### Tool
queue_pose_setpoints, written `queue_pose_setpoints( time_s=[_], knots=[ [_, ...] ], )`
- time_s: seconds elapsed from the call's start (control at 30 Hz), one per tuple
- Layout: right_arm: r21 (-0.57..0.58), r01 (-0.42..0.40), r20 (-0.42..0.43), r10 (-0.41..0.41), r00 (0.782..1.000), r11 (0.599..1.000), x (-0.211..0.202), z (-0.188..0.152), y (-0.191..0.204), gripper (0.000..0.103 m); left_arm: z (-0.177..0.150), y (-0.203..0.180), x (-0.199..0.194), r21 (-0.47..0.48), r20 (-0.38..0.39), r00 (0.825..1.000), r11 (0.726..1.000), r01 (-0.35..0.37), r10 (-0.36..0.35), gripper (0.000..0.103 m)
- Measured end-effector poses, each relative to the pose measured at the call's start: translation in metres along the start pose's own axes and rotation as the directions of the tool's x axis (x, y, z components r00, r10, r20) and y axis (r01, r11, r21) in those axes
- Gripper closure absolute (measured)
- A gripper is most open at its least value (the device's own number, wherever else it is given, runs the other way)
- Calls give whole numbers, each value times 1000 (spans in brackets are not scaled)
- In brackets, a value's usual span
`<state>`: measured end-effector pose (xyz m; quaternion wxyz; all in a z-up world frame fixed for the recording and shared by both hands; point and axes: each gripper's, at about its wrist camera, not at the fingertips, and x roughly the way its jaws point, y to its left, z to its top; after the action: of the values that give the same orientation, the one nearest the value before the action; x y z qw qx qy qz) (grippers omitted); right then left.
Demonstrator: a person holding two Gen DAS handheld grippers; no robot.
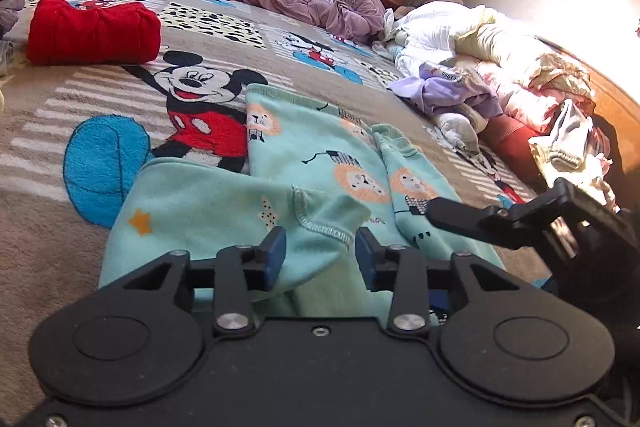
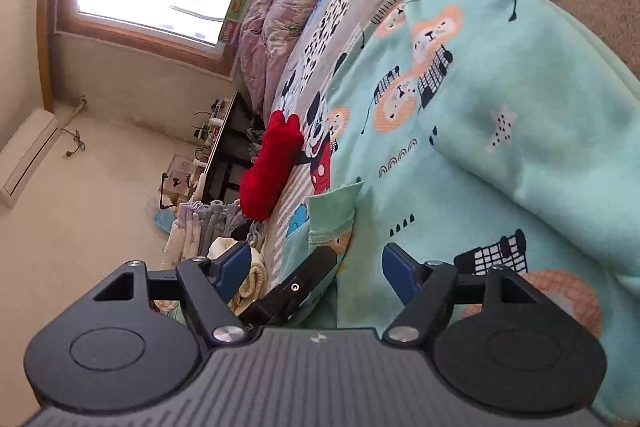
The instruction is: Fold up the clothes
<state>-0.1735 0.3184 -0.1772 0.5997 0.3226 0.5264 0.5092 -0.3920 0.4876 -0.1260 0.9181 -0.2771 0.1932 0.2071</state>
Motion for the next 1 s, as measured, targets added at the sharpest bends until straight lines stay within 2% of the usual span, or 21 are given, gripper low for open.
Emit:
queue_pose_setpoints(
  time_s=[0.07,0.13,0.23,0.3,0.47,0.5,0.6,0.63,0.8,0.9,1.0],
  knots=[
    [29,12,3,-12,1000,1000,9,0,-2,30,7,13,-18,-57,54,998,998,22,-19,54],
    [16,14,-6,-14,1000,1000,19,1,4,30,11,26,-32,-118,100,995,993,12,0,52],
    [-57,66,-38,-68,997,996,39,-1,19,30,12,42,-47,-165,129,988,984,-61,83,52],
    [-91,107,-45,-111,993,990,52,-2,26,31,9,48,-53,-176,130,983,979,-106,130,52],
    [-156,193,-12,-198,980,969,78,-3,36,37,1,62,-59,-200,101,980,969,-146,169,52],
    [-179,206,-2,-210,978,962,82,-3,39,41,0,64,-60,-203,98,980,967,-151,173,52],
    [-251,236,13,-241,970,939,91,-3,47,87,-1,69,-63,-211,91,979,965,-158,181,52],
    [-269,236,18,-240,971,934,92,-2,50,91,-2,70,-64,-213,90,979,964,-158,180,52],
    [-398,165,82,-144,986,902,67,13,88,94,-1,72,-63,-230,85,985,965,-127,150,52],
    [-469,134,118,-88,989,873,38,32,113,94,-1,68,-60,-226,84,989,969,-102,124,52],
    [-494,122,152,-52,987,861,7,52,126,94,-1,61,-57,-207,83,992,975,-76,94,52]
  ],
)
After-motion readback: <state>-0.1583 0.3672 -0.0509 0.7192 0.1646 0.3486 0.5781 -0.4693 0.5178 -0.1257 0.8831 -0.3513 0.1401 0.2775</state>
